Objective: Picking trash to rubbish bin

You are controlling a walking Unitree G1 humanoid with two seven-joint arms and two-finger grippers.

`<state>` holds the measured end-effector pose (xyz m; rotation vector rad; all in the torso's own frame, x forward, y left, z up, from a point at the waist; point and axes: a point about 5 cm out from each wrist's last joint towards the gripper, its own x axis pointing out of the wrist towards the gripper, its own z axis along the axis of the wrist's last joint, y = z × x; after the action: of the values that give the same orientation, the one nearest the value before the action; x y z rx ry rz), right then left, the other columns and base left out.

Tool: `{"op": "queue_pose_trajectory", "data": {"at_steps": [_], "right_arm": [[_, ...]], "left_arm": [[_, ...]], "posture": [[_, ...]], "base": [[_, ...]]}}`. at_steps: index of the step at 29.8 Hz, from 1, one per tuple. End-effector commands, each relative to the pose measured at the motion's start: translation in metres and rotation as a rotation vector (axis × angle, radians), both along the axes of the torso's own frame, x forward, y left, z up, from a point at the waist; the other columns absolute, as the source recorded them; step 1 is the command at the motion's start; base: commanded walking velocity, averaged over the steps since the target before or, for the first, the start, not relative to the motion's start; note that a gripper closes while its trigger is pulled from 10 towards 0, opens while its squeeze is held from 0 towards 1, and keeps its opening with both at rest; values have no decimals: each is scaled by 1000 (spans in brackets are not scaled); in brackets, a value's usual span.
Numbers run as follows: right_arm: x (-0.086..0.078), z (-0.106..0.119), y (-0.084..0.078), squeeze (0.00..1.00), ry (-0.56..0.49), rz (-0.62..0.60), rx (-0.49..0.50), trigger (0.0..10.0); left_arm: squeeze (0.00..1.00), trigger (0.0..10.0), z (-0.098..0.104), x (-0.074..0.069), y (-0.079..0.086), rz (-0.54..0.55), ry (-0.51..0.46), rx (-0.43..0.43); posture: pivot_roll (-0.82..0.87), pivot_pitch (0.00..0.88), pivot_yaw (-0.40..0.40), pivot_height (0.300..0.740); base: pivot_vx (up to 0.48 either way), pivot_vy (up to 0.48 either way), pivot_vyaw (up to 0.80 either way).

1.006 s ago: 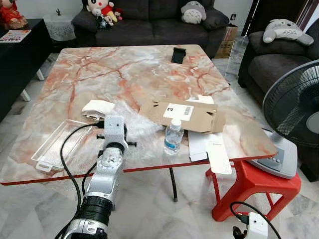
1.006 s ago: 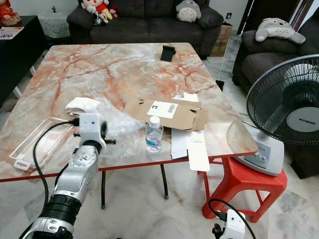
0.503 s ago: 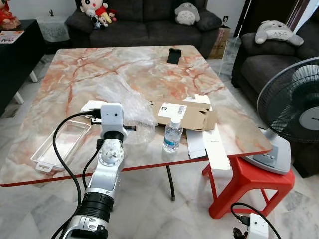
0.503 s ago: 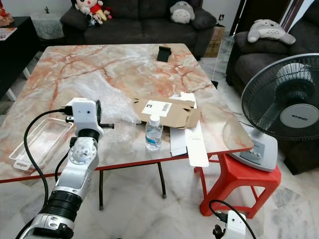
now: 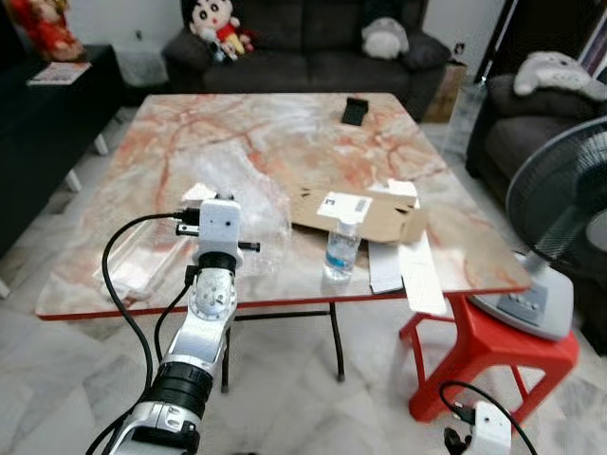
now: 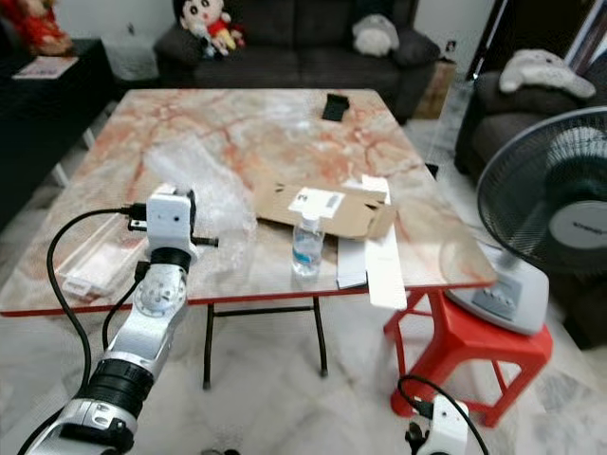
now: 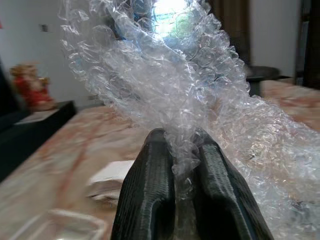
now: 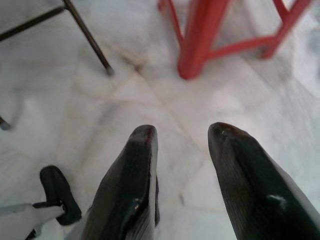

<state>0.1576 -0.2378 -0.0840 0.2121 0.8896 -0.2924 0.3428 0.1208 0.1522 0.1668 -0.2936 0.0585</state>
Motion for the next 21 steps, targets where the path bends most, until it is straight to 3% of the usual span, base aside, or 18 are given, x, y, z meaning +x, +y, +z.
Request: {"op": "queue_pose_trajectory", "data": {"at_steps": [1,21], "right_arm": [[1,1,-1,0,-5,-7,-3,10000],[4,2,0,0,-26,-18,-1,10000]], "left_arm": [[0,10000,3,2,-4,-15,-15,28],[0,10000,-1,3,0,-8,-2,39]], "posture": [[-64,2,-42,740],[-67,0,-31,740]], "base": [[0,0,0],[0,0,0]]}}
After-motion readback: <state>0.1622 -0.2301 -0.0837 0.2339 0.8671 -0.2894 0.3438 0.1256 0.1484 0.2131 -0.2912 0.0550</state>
